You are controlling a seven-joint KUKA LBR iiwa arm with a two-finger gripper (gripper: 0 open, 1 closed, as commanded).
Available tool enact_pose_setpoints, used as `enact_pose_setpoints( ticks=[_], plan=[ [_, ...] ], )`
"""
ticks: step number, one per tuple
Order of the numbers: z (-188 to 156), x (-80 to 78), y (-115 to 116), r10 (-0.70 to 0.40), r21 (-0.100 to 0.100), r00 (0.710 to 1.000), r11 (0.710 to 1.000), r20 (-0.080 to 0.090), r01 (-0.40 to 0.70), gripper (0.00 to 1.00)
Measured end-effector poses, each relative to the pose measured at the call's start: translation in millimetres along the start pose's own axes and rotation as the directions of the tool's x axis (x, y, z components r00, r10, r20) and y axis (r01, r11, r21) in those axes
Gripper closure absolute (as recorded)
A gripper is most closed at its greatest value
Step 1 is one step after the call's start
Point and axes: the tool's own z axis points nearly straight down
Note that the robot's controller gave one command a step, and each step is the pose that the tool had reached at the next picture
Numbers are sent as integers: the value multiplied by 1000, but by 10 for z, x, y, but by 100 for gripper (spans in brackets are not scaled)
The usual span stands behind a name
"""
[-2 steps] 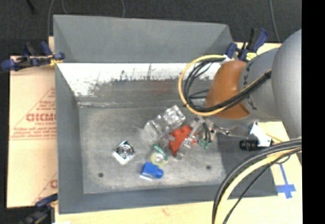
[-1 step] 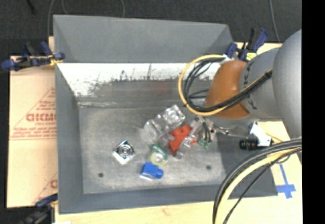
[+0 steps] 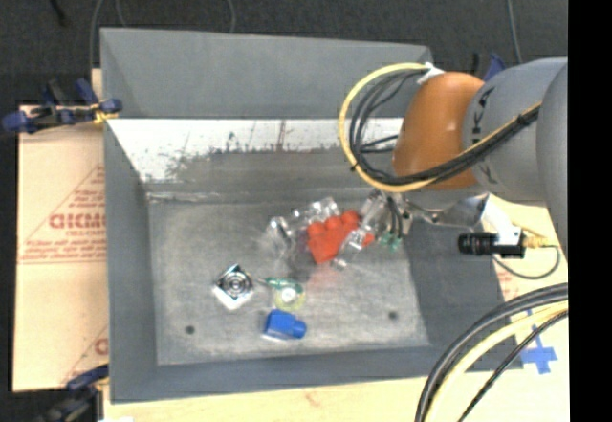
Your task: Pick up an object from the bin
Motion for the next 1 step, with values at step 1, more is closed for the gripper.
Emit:
enact_pose_setpoints(
  ticks=[1],
  plan=[
    [-827,-62,-109,4,0,1000,1000,3,-4,100]
  ],
)
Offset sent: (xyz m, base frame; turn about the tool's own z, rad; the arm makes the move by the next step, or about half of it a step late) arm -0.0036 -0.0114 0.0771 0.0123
